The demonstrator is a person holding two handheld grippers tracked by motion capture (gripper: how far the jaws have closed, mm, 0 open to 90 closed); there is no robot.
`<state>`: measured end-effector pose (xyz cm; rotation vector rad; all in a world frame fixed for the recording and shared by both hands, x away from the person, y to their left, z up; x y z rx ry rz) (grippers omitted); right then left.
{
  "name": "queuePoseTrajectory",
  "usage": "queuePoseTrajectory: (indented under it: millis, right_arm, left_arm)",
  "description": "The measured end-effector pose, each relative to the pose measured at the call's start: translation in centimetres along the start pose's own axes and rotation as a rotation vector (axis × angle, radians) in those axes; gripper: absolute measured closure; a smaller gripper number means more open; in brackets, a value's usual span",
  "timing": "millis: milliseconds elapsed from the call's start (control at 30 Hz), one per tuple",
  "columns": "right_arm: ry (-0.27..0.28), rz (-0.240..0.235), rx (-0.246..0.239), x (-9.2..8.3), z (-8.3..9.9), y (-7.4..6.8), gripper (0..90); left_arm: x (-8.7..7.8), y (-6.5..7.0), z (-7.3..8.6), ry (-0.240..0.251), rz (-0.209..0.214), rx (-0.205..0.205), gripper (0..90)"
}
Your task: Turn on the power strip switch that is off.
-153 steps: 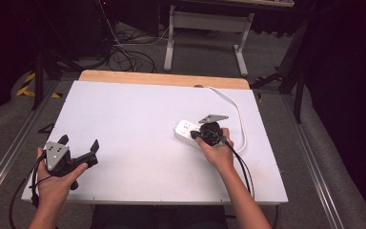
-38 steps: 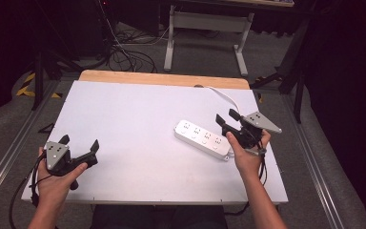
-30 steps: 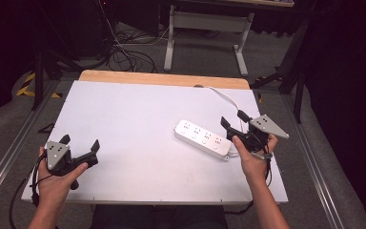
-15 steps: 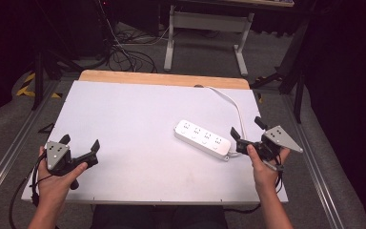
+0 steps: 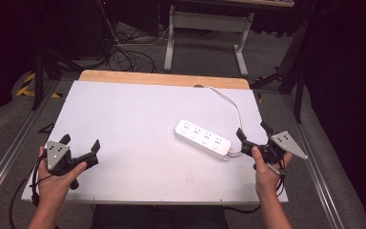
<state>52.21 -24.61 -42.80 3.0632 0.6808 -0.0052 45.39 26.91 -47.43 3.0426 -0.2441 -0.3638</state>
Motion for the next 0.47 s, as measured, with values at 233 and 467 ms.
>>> queuePoseTrajectory:
  millis: [233,467]
  right_arm:
    - [0.005,0.0,0.001,0.0,-0.05,0.06,3.1]
    - [0.003,-0.003,0.005,0.03,-0.03,-0.01,3.5]
  left_arm:
    - [-0.02,-0.03,0.01,-0.001,-0.001,-0.005,3.1]
    - [-0.02,-0.05,0.01,0.0,-0.002,-0.005,3.1]
Point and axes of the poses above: each handheld gripper's, and its own axes: x roughly forward along the jaws, z roughly out of its underside, y roughly to its right, the point moved 7 cm from there along x, roughly forward along the jaws, and after that the axes turned 2 degrees about -x, right-handed, at the moved point
